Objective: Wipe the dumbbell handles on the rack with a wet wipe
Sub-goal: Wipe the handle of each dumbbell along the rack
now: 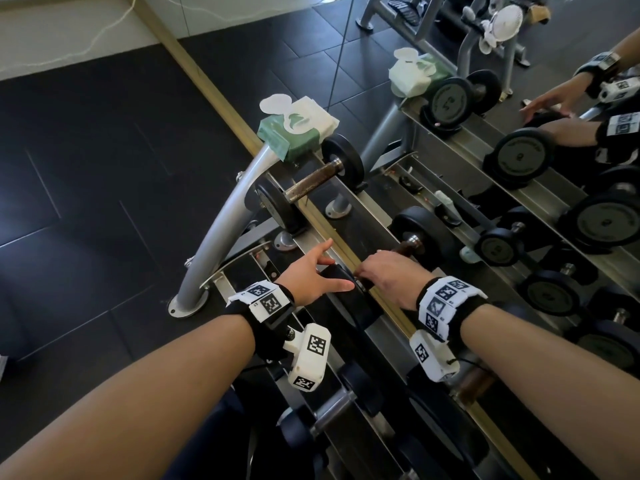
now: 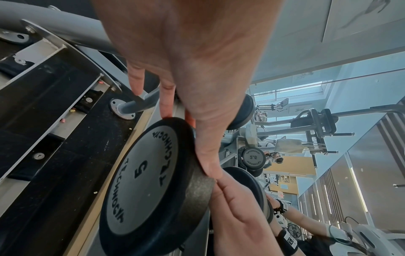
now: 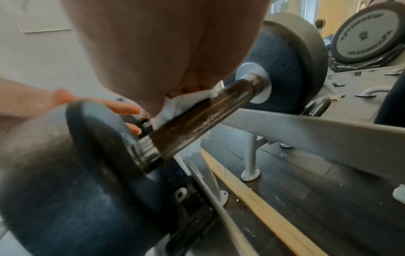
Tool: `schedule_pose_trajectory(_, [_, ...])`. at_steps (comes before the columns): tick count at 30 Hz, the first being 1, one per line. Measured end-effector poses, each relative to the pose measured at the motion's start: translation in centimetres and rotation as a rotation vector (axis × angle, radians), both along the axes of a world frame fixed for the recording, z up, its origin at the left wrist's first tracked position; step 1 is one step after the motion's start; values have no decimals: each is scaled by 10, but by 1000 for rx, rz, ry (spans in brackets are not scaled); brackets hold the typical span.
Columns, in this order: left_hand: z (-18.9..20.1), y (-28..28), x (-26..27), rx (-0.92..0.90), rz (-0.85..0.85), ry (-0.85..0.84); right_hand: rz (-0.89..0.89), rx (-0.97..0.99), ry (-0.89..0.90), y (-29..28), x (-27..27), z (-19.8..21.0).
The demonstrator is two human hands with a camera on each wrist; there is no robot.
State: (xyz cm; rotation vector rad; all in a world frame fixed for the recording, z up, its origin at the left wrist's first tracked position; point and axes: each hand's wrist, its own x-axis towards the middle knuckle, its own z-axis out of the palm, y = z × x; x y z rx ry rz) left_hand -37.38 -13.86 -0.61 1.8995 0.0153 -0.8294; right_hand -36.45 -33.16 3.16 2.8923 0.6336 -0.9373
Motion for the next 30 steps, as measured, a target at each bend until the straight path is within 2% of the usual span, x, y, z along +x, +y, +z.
schedule_pose_trajectory(2, [0, 0, -1, -5, -3, 4, -37, -11, 22, -7, 7, 5])
schedule_pose_trajectory(5, [-1, 1, 0, -2, -13, -2, -131, -60, -38, -26, 21, 15])
schedule_pose_trajectory(8, [-1, 1, 0, 7, -10, -13, -125, -83, -44, -20, 14, 9])
schedule_pose_trajectory(11, [0, 0, 0, 16, -7, -15, -81, 27, 33, -2, -9, -4])
schedule_pose_trajectory(14, [1, -1, 1, 25, -12, -10, -66, 116, 43, -14, -7, 0])
schedule_pose_trajectory(16, [1, 0, 3, 33, -23, -14, -115, 66, 17, -33, 5, 7])
schedule_pose_trajectory(19, [2, 0, 3, 37, -25, -15, -196, 91, -90, -49, 12, 14])
schedule_pose_trajectory(22, [2, -1, 4, 32, -27, -12, -98, 65, -100, -41, -3, 2])
schedule_pose_trajectory(27, [-2, 0, 5, 33, -21, -20, 203, 35, -13, -25, -33, -7])
schedule_pose_trajectory(29, [-3, 0, 5, 32, -11, -20, 99, 2, -64, -37, -31, -7])
schedule_pose_trajectory(30, [-3, 0, 7, 32, -14, -19, -21, -1, -100, -44, -23, -3])
